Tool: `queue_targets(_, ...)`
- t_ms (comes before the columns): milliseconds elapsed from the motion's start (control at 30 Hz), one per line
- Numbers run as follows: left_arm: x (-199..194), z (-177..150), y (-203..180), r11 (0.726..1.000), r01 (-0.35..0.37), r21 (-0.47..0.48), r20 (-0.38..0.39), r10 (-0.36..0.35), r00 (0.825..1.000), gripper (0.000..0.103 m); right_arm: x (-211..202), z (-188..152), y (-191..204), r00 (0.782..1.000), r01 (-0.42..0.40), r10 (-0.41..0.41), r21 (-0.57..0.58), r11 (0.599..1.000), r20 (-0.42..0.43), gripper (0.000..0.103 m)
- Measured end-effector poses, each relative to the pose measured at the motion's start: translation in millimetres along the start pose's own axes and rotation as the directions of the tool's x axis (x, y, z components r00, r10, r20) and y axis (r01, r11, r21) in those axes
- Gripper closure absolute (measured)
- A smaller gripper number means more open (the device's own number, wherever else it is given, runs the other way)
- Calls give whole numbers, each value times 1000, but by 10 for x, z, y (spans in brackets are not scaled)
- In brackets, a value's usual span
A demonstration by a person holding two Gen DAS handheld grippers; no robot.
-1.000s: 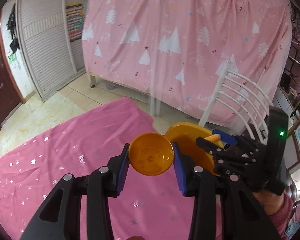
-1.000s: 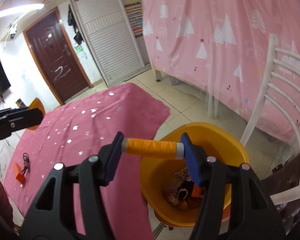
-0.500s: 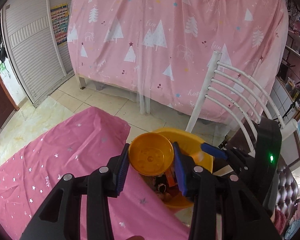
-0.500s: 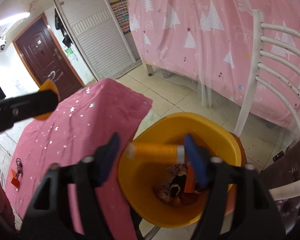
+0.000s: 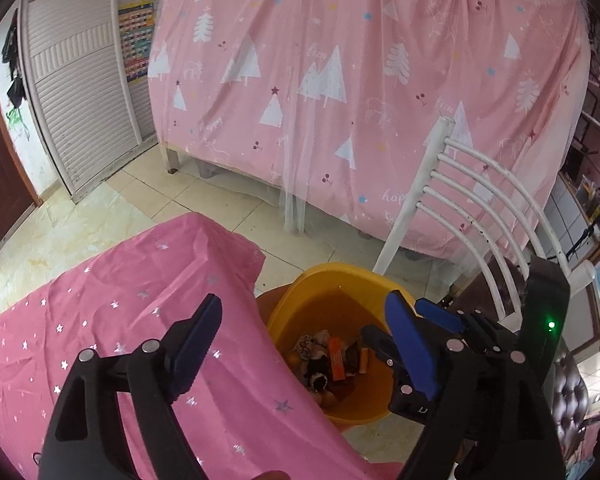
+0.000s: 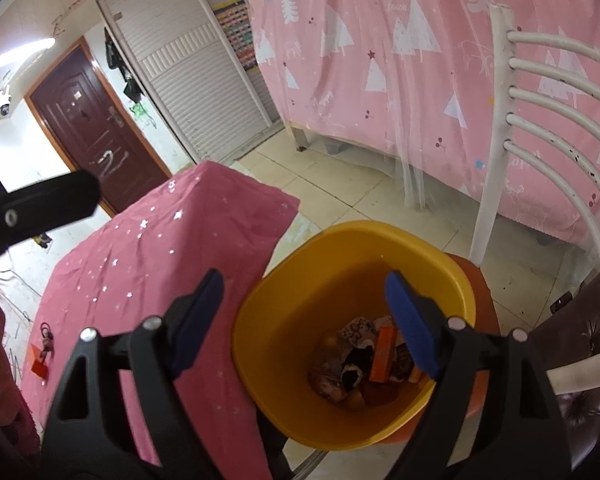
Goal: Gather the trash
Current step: 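Carry the cup and cylinder to the yellow bin and open both grippers, then withdraw both grippers from the yellow bin toward the table, then grasp the orange printed box with the left gripper while the right grasps the black cable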
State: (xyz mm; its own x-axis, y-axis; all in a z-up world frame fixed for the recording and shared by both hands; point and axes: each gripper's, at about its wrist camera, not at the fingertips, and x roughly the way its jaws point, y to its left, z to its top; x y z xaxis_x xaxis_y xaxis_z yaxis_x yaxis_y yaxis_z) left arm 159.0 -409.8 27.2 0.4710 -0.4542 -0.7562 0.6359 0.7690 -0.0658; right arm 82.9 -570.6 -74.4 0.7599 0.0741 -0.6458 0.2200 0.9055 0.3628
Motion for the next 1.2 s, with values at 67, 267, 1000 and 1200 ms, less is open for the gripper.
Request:
queue_targets(67,-68,-24,49,1000,3,-11,9,-2,1000,24,-14,2,69,1000,-4,4,-16,1000,4,23)
queue_targets(267,-337,-119,222,999,6,-35,45,-4,999,21,-83,1,348,1000,-19,21,-83,996,22,23)
queue_targets(1000,-1223,-1204,1499,958,-156,-241,122,189,974,13,33,-194,1573,988,-155,148,-285,946,-45,16)
queue_targets(1200,-1476,-1493,1806,944,-194,-268,128,235,964,8,54,-303,1914,983,-182,166,-334,925,-76,16)
